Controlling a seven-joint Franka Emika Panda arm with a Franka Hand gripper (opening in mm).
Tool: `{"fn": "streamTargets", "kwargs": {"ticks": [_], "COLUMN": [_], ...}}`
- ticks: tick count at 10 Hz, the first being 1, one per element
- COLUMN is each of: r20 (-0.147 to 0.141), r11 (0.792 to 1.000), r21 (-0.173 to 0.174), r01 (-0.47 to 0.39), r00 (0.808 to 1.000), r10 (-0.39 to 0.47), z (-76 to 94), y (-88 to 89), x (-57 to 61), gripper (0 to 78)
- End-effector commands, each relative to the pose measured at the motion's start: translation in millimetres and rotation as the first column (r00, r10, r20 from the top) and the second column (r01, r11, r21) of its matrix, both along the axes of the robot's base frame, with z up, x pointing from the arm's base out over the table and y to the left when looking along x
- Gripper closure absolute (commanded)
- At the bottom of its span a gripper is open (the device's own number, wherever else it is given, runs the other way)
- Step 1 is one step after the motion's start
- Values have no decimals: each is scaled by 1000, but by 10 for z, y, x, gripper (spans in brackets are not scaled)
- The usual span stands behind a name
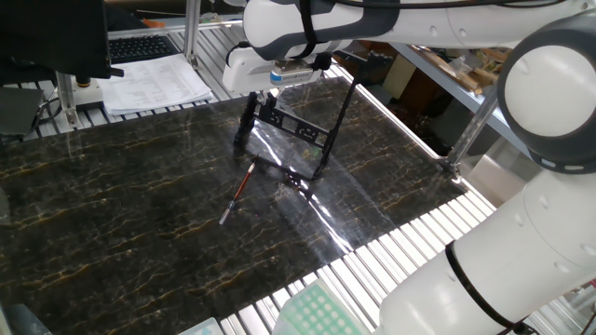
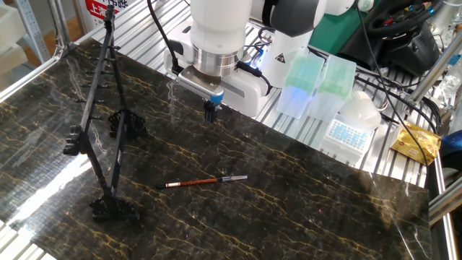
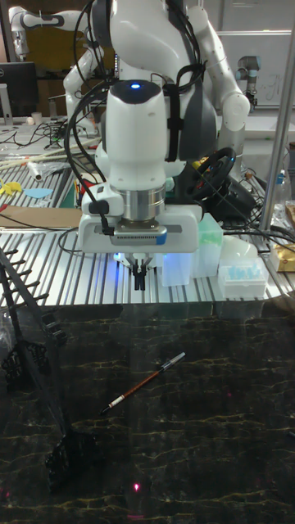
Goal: Place the brush on the pen rack
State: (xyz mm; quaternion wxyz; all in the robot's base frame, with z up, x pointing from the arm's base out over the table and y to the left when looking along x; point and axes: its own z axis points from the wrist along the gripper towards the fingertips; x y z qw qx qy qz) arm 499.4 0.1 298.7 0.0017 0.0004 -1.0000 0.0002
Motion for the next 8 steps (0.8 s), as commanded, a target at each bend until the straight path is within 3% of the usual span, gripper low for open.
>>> {"fn": "streamTargets", "kwargs": {"ticks": [1,8], "r20": [52,38], "r11": [998,999], "r21": [-54,-46], "r01": [-24,-14], "r00": [998,999], "r10": [27,16], "z": [0,-1], "y": [0,-1], "x": [0,0], "gripper": [776,776]}}
